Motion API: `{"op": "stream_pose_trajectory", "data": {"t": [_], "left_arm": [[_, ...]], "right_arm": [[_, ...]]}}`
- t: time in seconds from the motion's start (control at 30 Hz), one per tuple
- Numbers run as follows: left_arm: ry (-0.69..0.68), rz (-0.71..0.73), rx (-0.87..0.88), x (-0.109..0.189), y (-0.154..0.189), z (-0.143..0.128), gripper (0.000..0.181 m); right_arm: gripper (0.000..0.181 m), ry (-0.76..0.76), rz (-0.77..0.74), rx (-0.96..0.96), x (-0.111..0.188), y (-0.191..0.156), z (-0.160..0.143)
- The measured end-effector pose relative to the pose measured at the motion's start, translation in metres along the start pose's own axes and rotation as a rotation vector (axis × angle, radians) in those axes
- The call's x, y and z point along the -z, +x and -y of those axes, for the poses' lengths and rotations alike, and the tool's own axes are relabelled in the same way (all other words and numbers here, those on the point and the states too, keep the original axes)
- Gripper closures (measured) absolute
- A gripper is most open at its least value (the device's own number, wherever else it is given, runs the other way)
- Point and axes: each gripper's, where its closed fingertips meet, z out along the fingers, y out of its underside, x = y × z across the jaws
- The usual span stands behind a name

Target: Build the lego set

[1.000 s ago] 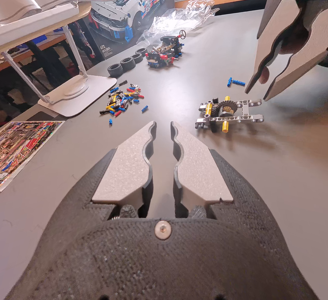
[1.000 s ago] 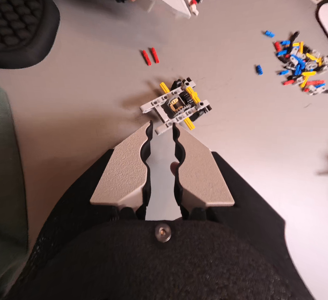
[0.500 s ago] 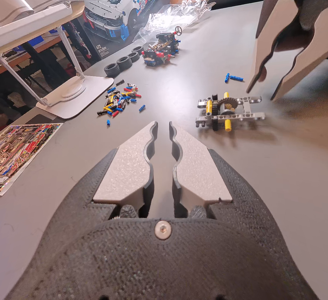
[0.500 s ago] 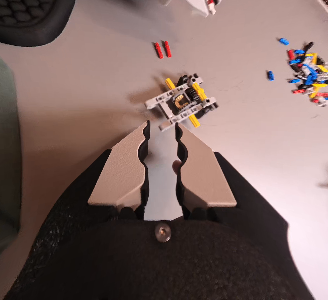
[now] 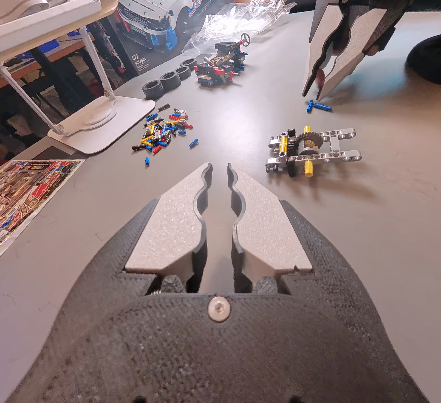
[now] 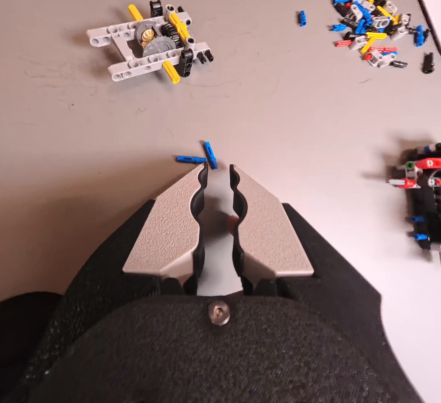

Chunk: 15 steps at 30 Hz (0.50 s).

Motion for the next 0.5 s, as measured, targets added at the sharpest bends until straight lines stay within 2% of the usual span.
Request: {"op": "stream_pose_trajectory", "data": {"t": [0.13, 0.3, 0.5], "left_arm": [[0.000, -0.002, 0.017, -0.0002, -0.0014, -0.0002, 0.171], [0.008, -0.002, 0.037, 0.0006, -0.0033, 0.0006, 0.170], [-0.005, -0.012, 0.031, -0.0011, -0.0018, -0.0006, 0.169]], "right_arm": [[0.166, -0.044, 0.007, 0.063, -0.0050, 0.0003, 0.0014], [0.177, -0.067, 0.000, 0.108, -0.0084, -0.0025, 0.0040], [0.178, -0.023, -0.014, 0.045, -0.0050, 0.0014, 0.0058]]}}
